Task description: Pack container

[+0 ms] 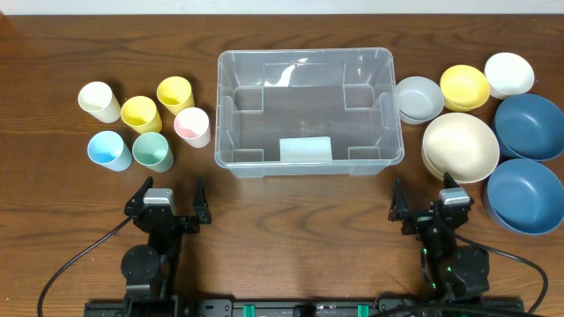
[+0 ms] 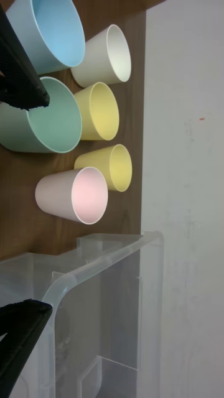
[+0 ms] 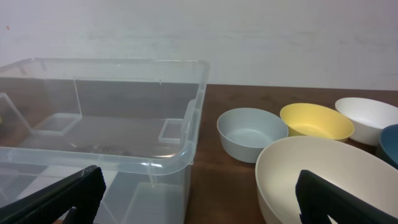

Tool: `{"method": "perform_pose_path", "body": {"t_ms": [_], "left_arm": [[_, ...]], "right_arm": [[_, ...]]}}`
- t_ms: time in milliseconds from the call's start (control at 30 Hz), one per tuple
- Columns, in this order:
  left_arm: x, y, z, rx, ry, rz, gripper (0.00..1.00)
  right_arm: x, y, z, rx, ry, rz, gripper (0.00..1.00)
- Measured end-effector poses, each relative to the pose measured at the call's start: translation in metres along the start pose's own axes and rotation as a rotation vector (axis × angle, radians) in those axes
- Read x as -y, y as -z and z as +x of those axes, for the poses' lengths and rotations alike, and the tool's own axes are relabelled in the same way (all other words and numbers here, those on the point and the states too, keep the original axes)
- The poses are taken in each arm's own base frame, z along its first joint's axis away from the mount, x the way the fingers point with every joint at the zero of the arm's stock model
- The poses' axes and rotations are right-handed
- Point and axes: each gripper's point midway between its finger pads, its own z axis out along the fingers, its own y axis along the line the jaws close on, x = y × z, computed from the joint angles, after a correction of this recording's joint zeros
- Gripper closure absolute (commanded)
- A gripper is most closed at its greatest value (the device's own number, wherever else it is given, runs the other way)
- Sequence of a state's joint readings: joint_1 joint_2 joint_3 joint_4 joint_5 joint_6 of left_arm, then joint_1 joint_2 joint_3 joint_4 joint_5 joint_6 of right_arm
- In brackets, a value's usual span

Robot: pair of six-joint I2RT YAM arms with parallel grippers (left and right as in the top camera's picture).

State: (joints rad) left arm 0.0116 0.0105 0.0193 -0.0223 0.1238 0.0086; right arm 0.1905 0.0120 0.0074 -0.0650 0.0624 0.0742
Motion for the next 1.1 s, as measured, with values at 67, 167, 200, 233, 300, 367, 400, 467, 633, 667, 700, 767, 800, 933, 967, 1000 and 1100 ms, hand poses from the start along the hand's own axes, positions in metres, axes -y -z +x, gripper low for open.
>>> {"method": "perform_pose_path", "body": {"t_ms": [67, 167, 200, 233, 300, 367, 400, 467, 633, 667, 700, 767, 800, 933, 967, 1000, 1100], "left_arm": [[0.0, 0.0, 0.0, 0.0, 0.0, 0.0, 0.02], [0.0, 0.0, 0.0, 0.0, 0.0, 0.0, 0.02], [0.0, 0.0, 0.0, 0.0, 0.0, 0.0, 0.02], [0.0, 0.0, 0.0, 0.0, 0.0, 0.0, 0.02], [0.0, 0.0, 0.0, 0.0, 0.0, 0.0, 0.02], [0.0, 0.0, 0.0, 0.0, 0.0, 0.0, 0.02], [0.0, 0.0, 0.0, 0.0, 0.0, 0.0, 0.02], [0.0, 0.0, 0.0, 0.0, 0.0, 0.0, 0.02], [0.0, 0.0, 0.0, 0.0, 0.0, 0.0, 0.02], [0.0, 0.0, 0.0, 0.0, 0.0, 0.0, 0.02], [0.0, 0.0, 0.0, 0.0, 0.0, 0.0, 0.02], [0.0, 0.0, 0.0, 0.0, 0.0, 0.0, 0.02], [0.0, 0.0, 0.0, 0.0, 0.0, 0.0, 0.02], [0.0, 0.0, 0.0, 0.0, 0.0, 0.0, 0.02], [0.0, 0.0, 0.0, 0.0, 0.0, 0.0, 0.02], [0.0, 0.0, 0.0, 0.0, 0.0, 0.0, 0.02], [0.0, 0.0, 0.0, 0.0, 0.0, 0.0, 0.02]], "right_arm": [[0.0, 0.0, 0.0, 0.0, 0.0, 0.0, 0.01], [0.0, 0.0, 0.0, 0.0, 0.0, 0.0, 0.01], [0.0, 0.0, 0.0, 0.0, 0.0, 0.0, 0.01], [0.0, 0.0, 0.0, 0.0, 0.0, 0.0, 0.01], [0.0, 0.0, 0.0, 0.0, 0.0, 0.0, 0.01], [0.0, 0.0, 0.0, 0.0, 0.0, 0.0, 0.01], [0.0, 0.0, 0.0, 0.0, 0.0, 0.0, 0.01], [0.0, 0.0, 0.0, 0.0, 0.0, 0.0, 0.01], [0.0, 0.0, 0.0, 0.0, 0.0, 0.0, 0.01], [0.0, 0.0, 0.0, 0.0, 0.0, 0.0, 0.01], [0.0, 0.0, 0.0, 0.0, 0.0, 0.0, 0.01], [0.0, 0.0, 0.0, 0.0, 0.0, 0.0, 0.01], [0.0, 0.0, 0.0, 0.0, 0.0, 0.0, 0.01], [0.0, 0.0, -0.002, 0.01, -0.002, -0.001, 0.01], [0.0, 0.0, -0.005, 0.02, -0.012, -0.002, 0.01], [-0.001, 0.0, -0.008, 0.033, -0.024, -0.005, 0.01], [-0.005, 0.001, -0.022, 0.088, -0.057, -0.028, 0.01]]}}
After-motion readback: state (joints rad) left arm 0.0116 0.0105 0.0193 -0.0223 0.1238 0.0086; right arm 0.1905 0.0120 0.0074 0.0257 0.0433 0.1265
